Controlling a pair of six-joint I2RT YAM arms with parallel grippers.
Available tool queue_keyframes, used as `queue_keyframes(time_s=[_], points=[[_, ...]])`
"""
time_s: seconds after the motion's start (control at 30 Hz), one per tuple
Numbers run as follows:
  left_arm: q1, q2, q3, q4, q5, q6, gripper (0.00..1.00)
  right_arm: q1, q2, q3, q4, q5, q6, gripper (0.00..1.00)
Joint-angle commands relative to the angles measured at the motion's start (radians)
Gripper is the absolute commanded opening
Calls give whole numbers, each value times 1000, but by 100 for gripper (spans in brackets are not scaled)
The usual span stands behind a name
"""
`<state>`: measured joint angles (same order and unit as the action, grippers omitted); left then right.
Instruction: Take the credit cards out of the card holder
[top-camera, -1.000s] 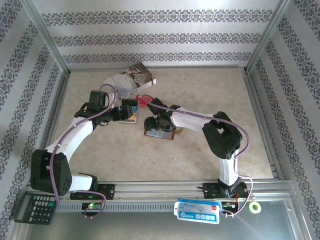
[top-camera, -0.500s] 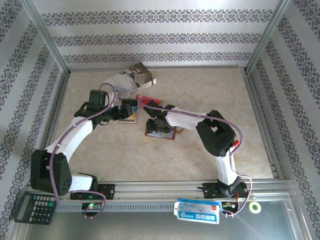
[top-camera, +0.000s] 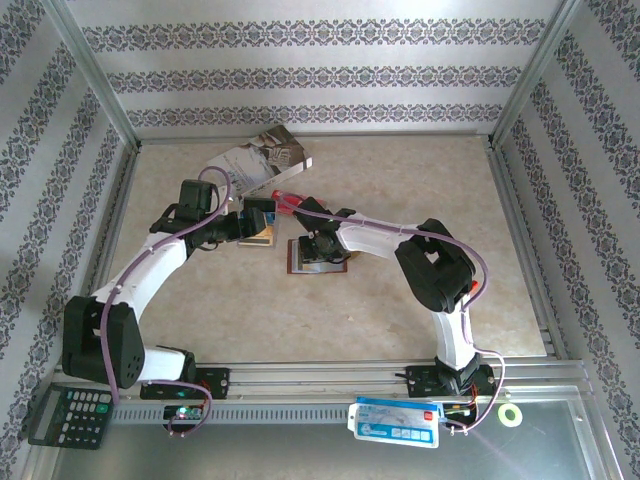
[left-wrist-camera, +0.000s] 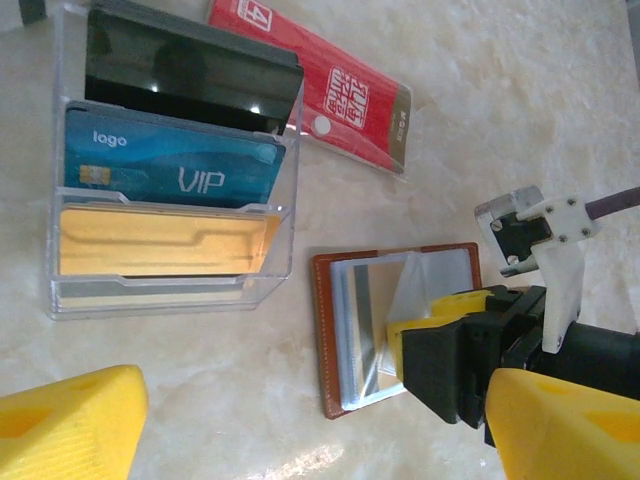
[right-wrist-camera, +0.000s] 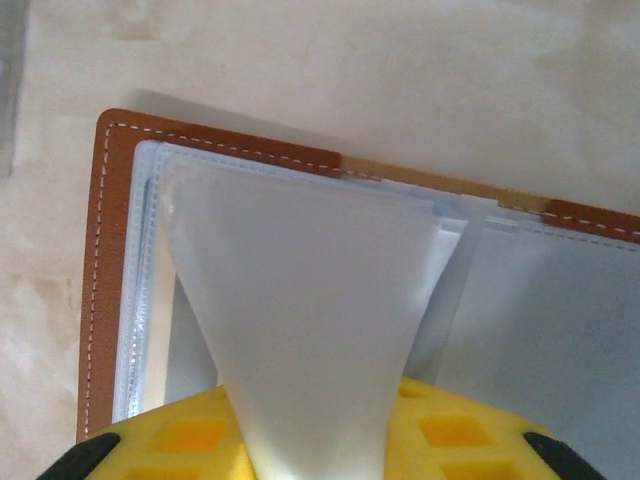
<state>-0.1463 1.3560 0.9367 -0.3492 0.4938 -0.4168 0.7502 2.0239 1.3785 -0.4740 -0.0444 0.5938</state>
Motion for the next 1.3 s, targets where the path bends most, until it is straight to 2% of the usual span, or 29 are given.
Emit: queue_keyframes(time_s=[0.0, 0.27, 0.5, 0.7, 0.83, 1.0, 1.13, 1.27], points=[[-19, 25, -32, 45, 48, -65, 80, 8, -1, -39, 19, -71, -40, 29], [-100, 90, -107, 186, 94, -211, 47, 8, -14, -50, 43, -97, -36, 28], [-188, 210, -125, 342, 94, -307, 29, 7, -16, -57, 48, -92, -27, 28], [-197, 344, -98, 419, 165, -354, 14, -5, -27, -72, 71, -129, -9, 28], [-198, 393, -83, 447, 182, -366, 9, -8, -32, -79, 72, -125, -10, 28], [-201, 437, -78, 478, 234, -361, 9, -10, -34, -82, 77, -123, -5, 29], [-206, 451, -77, 377, 169, -328, 5, -10, -44, -78, 62, -94, 1, 30], [-208, 440, -75, 274, 108, -279, 4, -9, -98, -79, 28, 2, -10, 33]])
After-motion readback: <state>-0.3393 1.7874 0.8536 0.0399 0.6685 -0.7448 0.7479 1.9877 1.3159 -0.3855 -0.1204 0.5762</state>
